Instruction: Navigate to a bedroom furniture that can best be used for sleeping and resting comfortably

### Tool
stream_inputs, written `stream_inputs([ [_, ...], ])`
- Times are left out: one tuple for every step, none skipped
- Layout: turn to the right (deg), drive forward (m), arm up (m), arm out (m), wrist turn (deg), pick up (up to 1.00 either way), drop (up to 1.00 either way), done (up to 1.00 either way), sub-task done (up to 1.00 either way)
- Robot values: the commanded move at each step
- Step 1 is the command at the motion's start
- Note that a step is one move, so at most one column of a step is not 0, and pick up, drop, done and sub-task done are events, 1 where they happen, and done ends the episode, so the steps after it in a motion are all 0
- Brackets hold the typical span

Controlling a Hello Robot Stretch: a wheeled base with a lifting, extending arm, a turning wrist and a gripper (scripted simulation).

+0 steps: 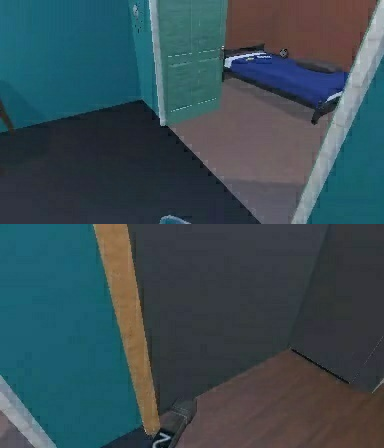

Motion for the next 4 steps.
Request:
stream_inputs([
  [6.0,0.00,0.00,0.00,0.0,0.00,0.00,0.00,0.00],
  [0.0,0.65,0.00,0.00,0.0,0.00,0.00,0.00,0.00],
  [6.0,0.00,0.00,0.00,0.0,0.00,0.00,0.00,0.00],
  [0.0,0.35,0.00,0.00,0.0,0.00,0.00,0.00,0.00],
])
